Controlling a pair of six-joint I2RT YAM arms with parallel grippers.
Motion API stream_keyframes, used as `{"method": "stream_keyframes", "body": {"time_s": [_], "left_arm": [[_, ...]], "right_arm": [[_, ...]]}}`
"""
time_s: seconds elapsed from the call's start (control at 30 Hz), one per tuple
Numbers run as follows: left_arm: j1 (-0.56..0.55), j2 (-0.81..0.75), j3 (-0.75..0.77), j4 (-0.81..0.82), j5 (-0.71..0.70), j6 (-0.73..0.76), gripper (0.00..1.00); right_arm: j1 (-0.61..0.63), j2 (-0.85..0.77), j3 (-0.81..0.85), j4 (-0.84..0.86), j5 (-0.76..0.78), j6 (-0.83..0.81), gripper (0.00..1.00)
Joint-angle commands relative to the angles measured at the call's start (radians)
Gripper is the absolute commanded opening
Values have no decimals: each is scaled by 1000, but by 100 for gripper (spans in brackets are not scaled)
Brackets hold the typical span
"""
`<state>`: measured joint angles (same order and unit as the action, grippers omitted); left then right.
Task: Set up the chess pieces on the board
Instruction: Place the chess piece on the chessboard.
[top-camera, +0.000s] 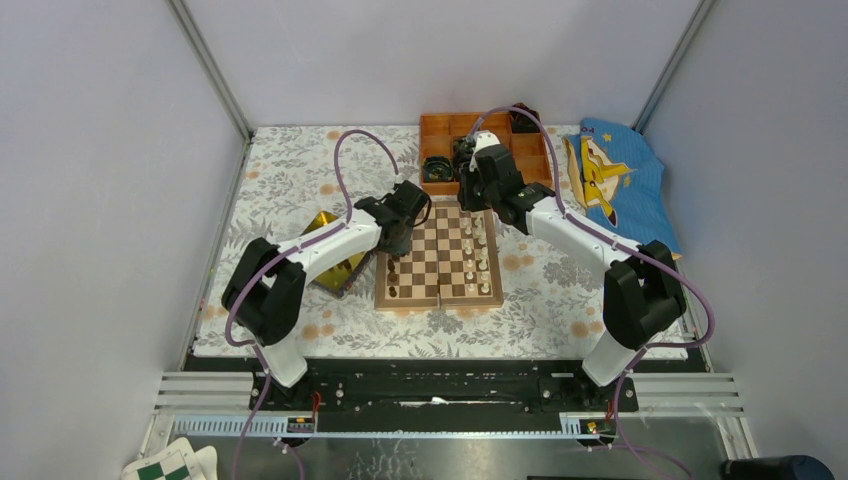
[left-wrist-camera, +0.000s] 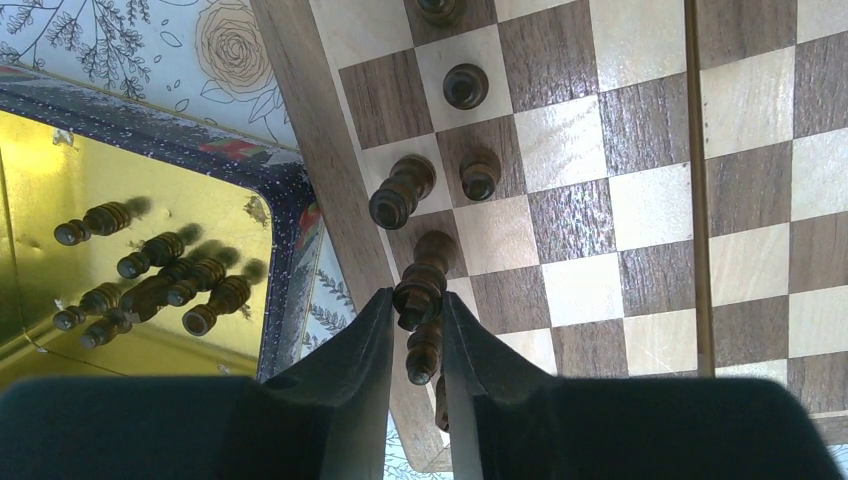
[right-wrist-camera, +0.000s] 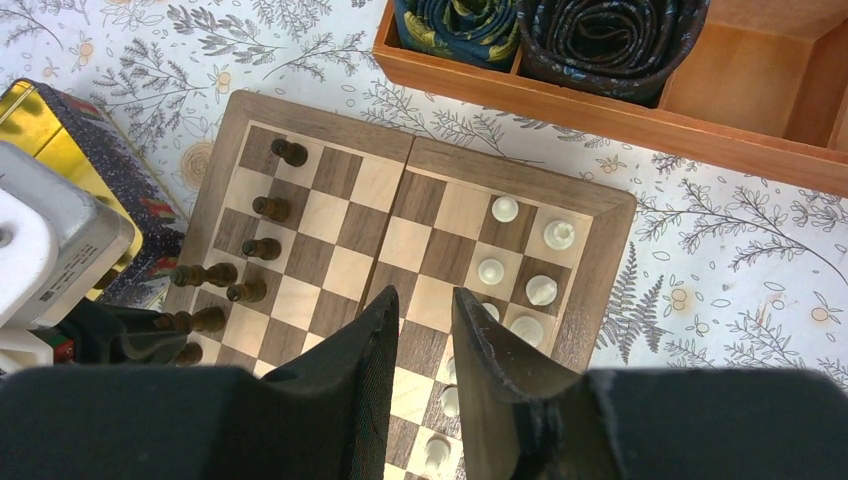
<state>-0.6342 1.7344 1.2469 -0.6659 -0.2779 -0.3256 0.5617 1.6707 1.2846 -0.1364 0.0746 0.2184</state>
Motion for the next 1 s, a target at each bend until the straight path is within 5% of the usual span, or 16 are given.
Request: {"method": "stream_keyframes", "body": {"time_s": [0.0, 0.97], "left_arm": [[-5, -6, -13, 32, 3, -10, 32], [-3, -208, 52, -63, -107, -72, 47]], "right_arm": [[-9, -29, -1, 44, -19, 7, 33], [-9, -50, -10, 54, -36, 9, 33]]}}
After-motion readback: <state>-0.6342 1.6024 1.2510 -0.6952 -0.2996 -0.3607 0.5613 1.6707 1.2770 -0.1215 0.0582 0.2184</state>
